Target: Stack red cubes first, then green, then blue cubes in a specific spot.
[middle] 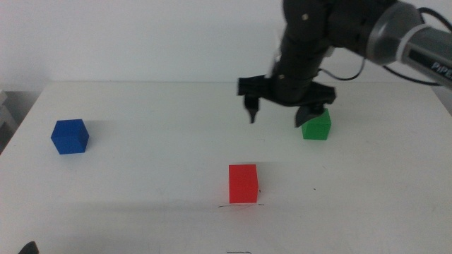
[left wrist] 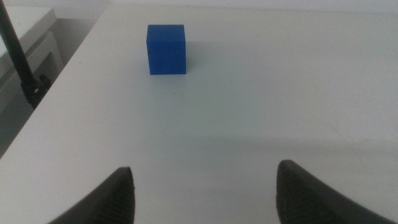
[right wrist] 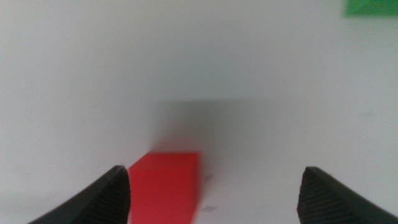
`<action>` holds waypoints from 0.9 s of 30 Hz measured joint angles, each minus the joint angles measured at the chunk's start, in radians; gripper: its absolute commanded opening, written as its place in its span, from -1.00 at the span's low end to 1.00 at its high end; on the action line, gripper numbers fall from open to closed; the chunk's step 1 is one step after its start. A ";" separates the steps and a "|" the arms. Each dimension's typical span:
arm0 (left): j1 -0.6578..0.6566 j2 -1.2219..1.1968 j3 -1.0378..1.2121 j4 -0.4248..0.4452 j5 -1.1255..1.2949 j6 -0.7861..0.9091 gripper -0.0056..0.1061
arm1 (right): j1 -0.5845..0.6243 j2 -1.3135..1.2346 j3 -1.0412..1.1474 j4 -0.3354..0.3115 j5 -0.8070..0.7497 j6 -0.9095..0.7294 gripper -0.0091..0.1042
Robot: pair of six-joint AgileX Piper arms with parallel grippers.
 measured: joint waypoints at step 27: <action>0.000 0.000 0.000 0.000 0.000 0.000 0.44 | -0.305 0.162 -0.128 -0.029 -0.019 -0.303 0.48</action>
